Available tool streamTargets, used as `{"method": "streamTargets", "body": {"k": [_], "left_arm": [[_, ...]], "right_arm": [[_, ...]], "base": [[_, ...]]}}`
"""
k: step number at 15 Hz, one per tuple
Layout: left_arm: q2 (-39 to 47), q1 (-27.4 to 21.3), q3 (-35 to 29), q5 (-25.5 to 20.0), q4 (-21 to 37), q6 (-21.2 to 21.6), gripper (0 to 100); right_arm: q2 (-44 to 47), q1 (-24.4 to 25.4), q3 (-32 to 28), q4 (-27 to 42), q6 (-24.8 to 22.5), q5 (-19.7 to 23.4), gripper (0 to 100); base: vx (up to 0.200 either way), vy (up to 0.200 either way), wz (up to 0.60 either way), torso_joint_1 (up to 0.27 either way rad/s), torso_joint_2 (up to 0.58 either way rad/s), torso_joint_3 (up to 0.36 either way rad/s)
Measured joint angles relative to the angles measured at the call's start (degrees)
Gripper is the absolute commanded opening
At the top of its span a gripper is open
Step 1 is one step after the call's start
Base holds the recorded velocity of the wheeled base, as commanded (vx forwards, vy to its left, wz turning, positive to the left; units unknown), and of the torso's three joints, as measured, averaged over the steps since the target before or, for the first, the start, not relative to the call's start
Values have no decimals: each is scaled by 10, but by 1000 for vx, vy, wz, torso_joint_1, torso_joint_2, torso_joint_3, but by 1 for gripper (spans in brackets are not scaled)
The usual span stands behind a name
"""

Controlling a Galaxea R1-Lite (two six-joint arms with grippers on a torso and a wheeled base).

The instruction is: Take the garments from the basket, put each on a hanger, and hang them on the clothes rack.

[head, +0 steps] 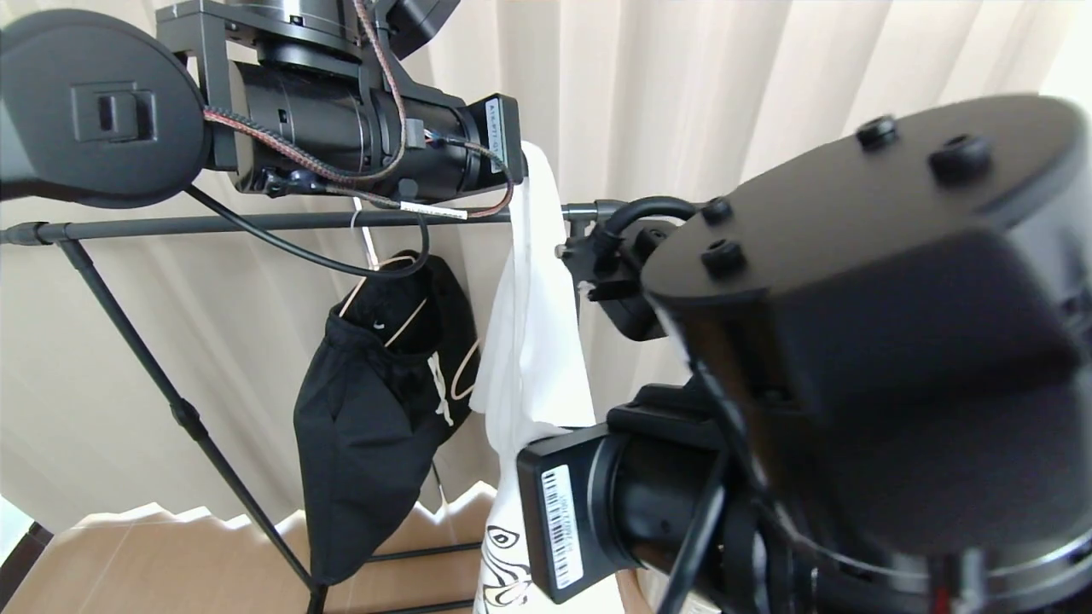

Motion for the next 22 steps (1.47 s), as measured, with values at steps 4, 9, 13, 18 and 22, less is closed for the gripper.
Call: {"method": "streamTargets", "body": {"k": [4,9,13,18,22], "left_arm": [[0,-4,1,2,0,0,0],[-17,0,17,5,42,3,0],[-53,1,22,30,172,16,0],[-67,-26,28,113,312,-8,0],[-68,-101,72,115,339,-104,0]], "right_arm": [[23,-1,-4,-15,1,-1,0],[6,-106,-1,44,-56,-17,0],[12,-206,-33,10,-62,-38,0],[56,-249,-58,-149,-57,-35,0],[115,-252,-88,-237,-15,-35,0]], "base": [[0,0,0,0,0,0],[0,0,0,0,0,0],[0,0,0,0,0,0],[0,0,0,0,0,0],[0,0,0,0,0,0]]}}
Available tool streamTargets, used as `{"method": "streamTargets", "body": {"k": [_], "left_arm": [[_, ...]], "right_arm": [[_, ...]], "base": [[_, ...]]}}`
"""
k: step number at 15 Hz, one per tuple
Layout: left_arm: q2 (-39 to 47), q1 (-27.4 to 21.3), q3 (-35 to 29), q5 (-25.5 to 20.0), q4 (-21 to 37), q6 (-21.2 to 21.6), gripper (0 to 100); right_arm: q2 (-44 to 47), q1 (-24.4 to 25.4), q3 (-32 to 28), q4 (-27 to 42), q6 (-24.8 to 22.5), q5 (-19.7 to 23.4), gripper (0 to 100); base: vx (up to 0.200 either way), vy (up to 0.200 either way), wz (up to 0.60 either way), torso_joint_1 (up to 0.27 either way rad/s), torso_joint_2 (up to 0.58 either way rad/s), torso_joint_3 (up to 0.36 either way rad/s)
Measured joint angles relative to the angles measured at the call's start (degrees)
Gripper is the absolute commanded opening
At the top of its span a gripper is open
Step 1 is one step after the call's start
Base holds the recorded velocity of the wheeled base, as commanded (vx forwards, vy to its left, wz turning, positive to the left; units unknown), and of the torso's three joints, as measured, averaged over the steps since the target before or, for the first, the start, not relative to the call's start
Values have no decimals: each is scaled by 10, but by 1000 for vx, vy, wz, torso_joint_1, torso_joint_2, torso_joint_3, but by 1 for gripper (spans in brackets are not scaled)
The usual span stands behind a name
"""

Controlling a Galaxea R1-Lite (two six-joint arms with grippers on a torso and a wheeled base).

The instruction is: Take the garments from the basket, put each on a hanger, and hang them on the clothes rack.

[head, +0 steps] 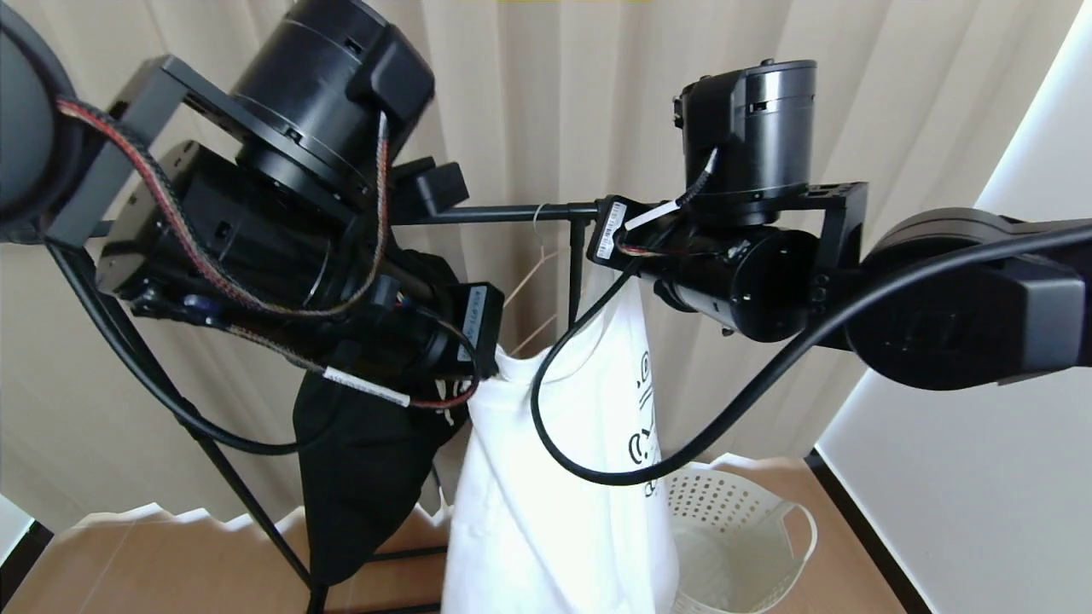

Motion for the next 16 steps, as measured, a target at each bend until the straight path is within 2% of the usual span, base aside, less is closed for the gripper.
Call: {"method": "streamTargets", "body": {"k": [3,5,8,11,16], "left_arm": [[16,-65,25,0,-20,-104,0],[34,-88,25,1,-48,-135,0],[49,-96,24,4,-55,-137,0],[45,-86,33,46,-48,-123,0],[34,-8,28,75,-51,-75,0]], "right_arm": [[27,9,-7,-18,12,1,0],[35,12,-7,-21,12,1,0],[36,13,-6,-19,11,-1,0],[24,-1,5,-5,1,-10,0],[-31,-25,49,9,-56,-27,0]], "base": [[0,0,0,0,0,0],[0,0,0,0,0,0],[0,0,0,0,0,0],[0,0,0,0,0,0],[0,0,0,0,0,0]]}}
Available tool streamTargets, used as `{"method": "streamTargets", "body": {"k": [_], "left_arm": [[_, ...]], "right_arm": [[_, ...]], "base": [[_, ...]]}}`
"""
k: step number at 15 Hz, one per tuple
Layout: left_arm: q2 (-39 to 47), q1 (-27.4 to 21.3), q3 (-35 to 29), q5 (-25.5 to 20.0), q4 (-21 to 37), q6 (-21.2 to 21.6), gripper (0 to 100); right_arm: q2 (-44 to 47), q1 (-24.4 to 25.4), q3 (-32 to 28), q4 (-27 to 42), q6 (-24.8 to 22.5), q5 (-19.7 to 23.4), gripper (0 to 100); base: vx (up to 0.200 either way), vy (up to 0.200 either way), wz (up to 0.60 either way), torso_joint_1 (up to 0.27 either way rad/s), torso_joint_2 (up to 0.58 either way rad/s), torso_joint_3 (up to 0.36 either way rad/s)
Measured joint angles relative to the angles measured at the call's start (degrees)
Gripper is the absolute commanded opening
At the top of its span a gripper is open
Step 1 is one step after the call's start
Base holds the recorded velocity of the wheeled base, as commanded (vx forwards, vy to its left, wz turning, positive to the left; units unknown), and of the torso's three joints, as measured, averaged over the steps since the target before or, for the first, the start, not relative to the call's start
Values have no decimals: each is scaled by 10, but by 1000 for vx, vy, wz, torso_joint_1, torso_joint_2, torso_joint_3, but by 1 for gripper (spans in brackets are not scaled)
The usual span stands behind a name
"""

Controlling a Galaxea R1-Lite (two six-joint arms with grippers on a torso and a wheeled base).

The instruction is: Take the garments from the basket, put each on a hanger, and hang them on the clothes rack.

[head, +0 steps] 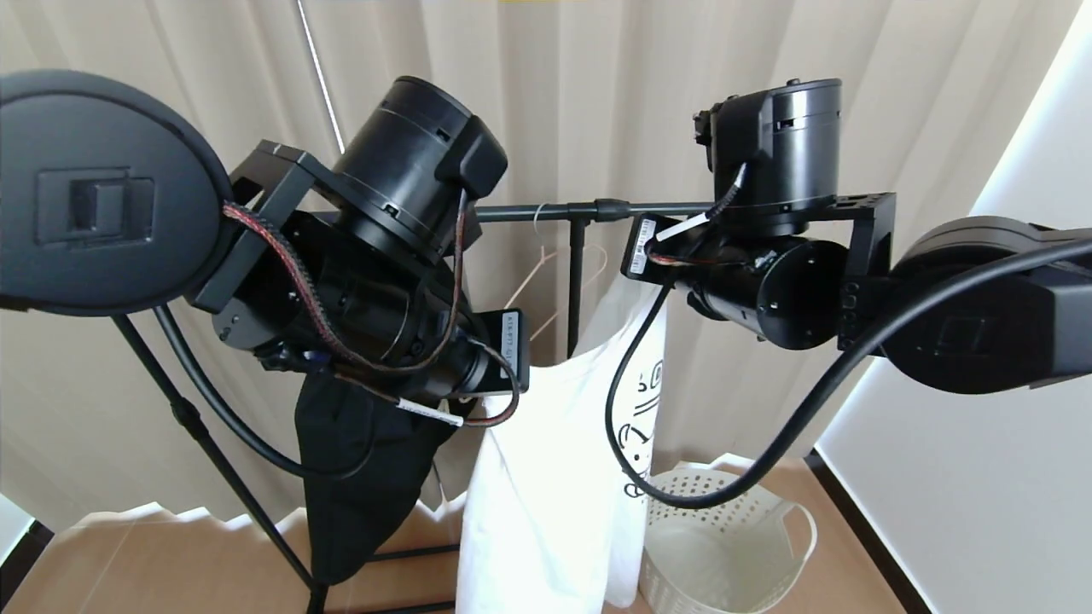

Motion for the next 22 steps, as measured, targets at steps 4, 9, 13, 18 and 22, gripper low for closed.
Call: {"method": "streamTargets", "body": {"k": [4,9,13,18,22], "left_arm": [[20,59,-63,1,-1,26,0],[68,96,-173,0,-10,56,0],[87,95,-219,-1,-11,76,0],[84,82,-222,-1,-12,104,0],[80,74,-222,-1,-37,109,0]], "right_arm": [[-50,0,62,1,-73,-48,0],[-77,36,103,10,-114,-89,0],[-82,65,106,30,-115,-115,0],[-85,64,108,37,-129,-115,100],[-119,60,179,66,-232,-101,100]], "base": [[0,0,0,0,0,0],[0,0,0,0,0,0],[0,0,0,0,0,0],[0,0,0,0,0,0],[0,0,0,0,0,0]]}}
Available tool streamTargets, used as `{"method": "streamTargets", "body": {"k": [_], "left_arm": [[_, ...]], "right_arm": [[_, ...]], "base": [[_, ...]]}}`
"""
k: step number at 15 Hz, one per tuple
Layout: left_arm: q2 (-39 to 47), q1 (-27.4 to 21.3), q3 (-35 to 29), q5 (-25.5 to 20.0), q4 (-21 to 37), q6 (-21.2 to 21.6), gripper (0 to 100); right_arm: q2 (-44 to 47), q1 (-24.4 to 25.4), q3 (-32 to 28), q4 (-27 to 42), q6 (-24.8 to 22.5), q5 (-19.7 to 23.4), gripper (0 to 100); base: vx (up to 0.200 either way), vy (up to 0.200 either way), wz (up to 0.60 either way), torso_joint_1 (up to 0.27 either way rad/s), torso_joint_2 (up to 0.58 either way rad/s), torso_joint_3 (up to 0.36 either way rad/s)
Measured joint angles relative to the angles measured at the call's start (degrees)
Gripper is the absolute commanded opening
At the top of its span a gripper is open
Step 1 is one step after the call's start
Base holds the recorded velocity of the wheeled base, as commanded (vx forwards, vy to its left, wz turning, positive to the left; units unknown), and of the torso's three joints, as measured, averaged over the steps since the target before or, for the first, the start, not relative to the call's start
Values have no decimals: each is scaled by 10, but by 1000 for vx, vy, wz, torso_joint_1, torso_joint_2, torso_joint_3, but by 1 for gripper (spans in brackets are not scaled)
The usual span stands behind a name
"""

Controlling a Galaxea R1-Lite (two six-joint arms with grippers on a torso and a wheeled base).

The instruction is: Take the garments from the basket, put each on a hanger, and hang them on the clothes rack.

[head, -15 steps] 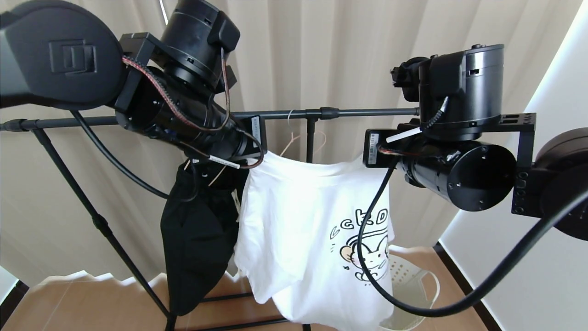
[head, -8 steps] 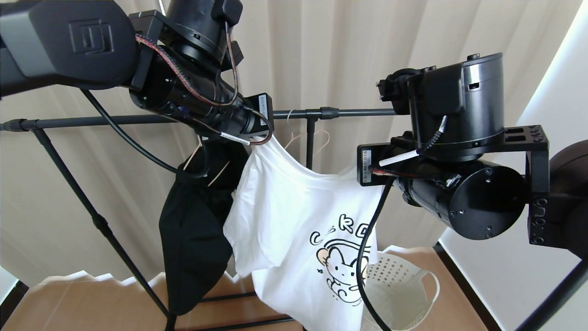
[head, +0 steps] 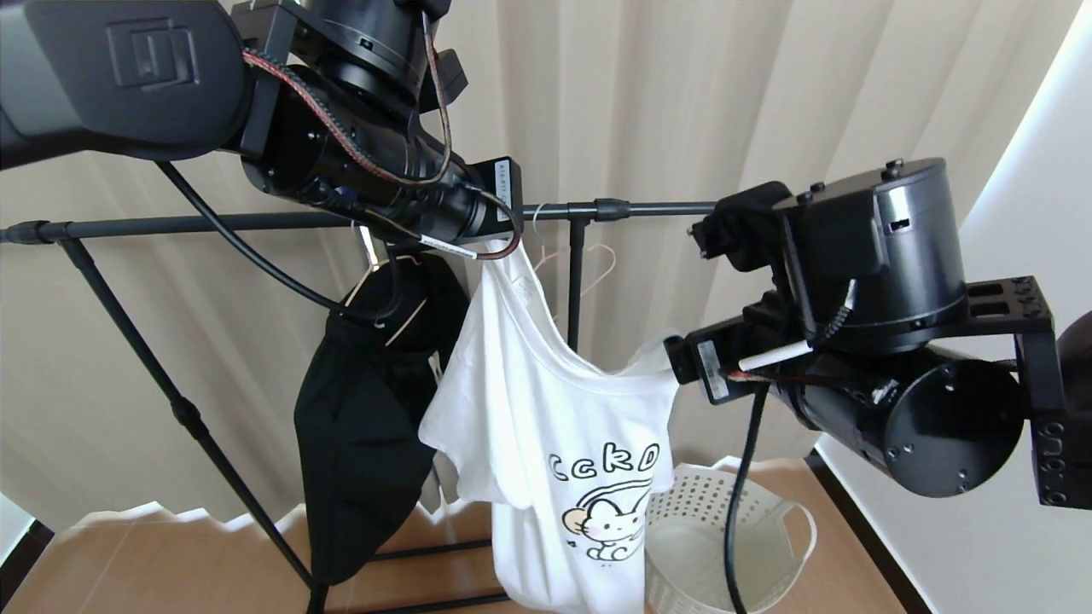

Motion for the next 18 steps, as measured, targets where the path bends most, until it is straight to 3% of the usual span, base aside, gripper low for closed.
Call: {"method": "streamTargets", "body": {"k": [3,6,8,11,13,18], "left_arm": [[-2,-5,0,1,-10,0,0],[-3,-10,0,2,-13,0,0],[-3,-14,0,3,-13,0,0],[-4,-26,0,9,-12,0,0],[-4,-35,0,19,-11,0,0],[-4,-43,0,29,-9,-1,0]], "right_arm": [[-28,-1,75,-1,-75,88,100],[-48,7,120,-16,-88,230,100],[-55,11,142,-66,-88,286,100],[-46,14,150,-156,-44,298,100],[-25,31,136,-217,31,291,100],[9,56,99,-270,105,281,100]], "base": [[0,0,0,0,0,0],[0,0,0,0,0,0],[0,0,0,0,0,0],[0,0,0,0,0,0],[0,0,0,0,0,0],[0,0,0,0,0,0]]}}
